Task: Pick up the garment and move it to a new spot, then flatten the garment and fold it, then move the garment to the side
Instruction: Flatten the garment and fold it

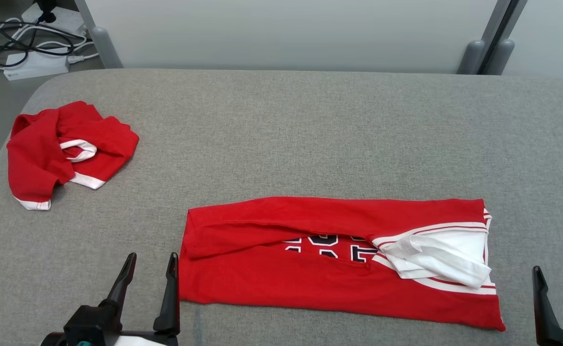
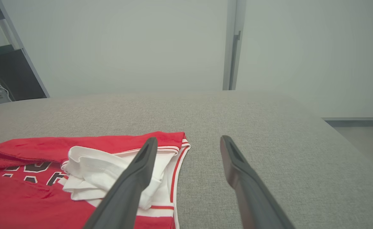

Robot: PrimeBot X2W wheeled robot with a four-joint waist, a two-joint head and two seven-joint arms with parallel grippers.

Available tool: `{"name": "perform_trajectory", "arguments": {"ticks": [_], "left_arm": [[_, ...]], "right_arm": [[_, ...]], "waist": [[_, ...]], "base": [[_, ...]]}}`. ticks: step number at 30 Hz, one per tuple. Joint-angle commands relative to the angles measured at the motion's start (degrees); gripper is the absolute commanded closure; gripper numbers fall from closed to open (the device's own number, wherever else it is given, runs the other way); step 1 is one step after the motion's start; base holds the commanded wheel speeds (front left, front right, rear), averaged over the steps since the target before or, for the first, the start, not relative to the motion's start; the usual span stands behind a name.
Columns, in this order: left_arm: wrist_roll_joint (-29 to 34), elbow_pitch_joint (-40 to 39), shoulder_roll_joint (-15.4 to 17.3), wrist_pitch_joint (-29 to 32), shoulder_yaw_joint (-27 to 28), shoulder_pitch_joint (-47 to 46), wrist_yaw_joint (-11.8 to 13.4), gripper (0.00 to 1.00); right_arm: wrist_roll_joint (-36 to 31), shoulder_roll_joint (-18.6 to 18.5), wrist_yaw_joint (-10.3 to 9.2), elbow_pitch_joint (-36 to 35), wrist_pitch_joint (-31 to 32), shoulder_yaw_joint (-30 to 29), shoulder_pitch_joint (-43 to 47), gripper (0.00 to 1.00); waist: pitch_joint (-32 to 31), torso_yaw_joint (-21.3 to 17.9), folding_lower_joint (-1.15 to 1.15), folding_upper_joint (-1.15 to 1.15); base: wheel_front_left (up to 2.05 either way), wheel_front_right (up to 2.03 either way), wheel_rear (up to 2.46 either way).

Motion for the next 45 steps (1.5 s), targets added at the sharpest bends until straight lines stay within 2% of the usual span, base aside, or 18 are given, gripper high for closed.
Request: {"name": "perform_trajectory", "arguments": {"ticks": [1,8,14,26,33,39,40,41,42,43,45], "left_arm": [[0.0,-1.42,1.14,-0.58,2.22,-1.63,0.17,0.0],[-0.32,-1.33,1.37,-0.52,2.45,-1.92,0.03,0.0],[-0.13,-1.47,1.05,-0.23,1.99,-3.6,-0.43,0.0],[0.31,0.5,-1.92,-0.58,-0.68,-8.82,-3.07,0.0],[-0.19,3.22,-3.75,-1.64,-0.85,-10.15,-4.56,0.0],[-0.31,4.34,-4.0,-2.2,-0.19,-10.33,-5.15,0.0],[-0.42,4.41,-4.05,-2.26,-0.06,-10.27,-5.25,0.0],[-0.53,4.46,-4.08,-2.32,0.06,-10.2,-5.38,0.0],[-0.45,4.58,-4.01,-2.36,0.1,-10.17,-5.41,0.0],[-0.45,4.67,-3.99,-2.4,0.17,-10.09,-5.43,0.0],[-0.44,4.72,-3.92,-2.46,0.21,-9.99,-5.53,0.0]], "right_arm": [[-0.93,-0.97,0.0,-1.99,-0.74,0.74,-0.15,0.0],[-2.14,-0.1,0.0,-1.91,-0.79,1.04,-0.12,0.0],[0.02,-0.87,0.0,-0.31,0.29,0.99,-2.04,0.0],[7.79,-7.52,0.0,13.15,5.21,5.64,-10.28,0.0],[13.28,-8.47,0.0,20.78,8.12,9.93,-12.88,0.0],[18.98,-9.08,0.0,22.79,12.18,14.72,-13.66,0.0],[18.83,-9.87,0.0,22.77,12.33,15.66,-13.78,0.2],[19.47,-10.1,0.0,22.91,12.86,16.32,-13.79,0.63],[20.08,-10.31,0.0,22.92,13.19,16.79,-13.86,0.71],[19.79,-10.83,0.0,23.03,13.22,17.32,-13.96,1.0],[20.56,-11.22,0.0,22.96,13.53,17.81,-14.17,1.0]], "waist": [[-0.09,-0.18,0.0,0.0],[0.33,-0.37,0.0,0.0],[1.9,0.61,0.0,0.0],[6.46,6.55,0.0,0.0],[7.38,8.41,0.0,0.0],[7.2,8.28,0.0,0.0],[7.11,8.16,0.0,0.0],[7.05,8.02,0.0,0.0],[6.98,7.88,0.0,0.0],[6.83,7.65,0.0,0.0],[6.84,7.21,0.0,0.0]], "base": [[0.0,0.0,0.0],[0.0,0.0,0.0],[0.0,0.0,0.0],[0.0,0.0,0.0],[0.0,0.0,0.0],[0.0,0.0,0.0],[0.0,0.0,0.0],[0.0,0.0,0.0],[0.0,0.0,0.0],[0.0,0.0,0.0],[0.0,0.0,0.0]]}}
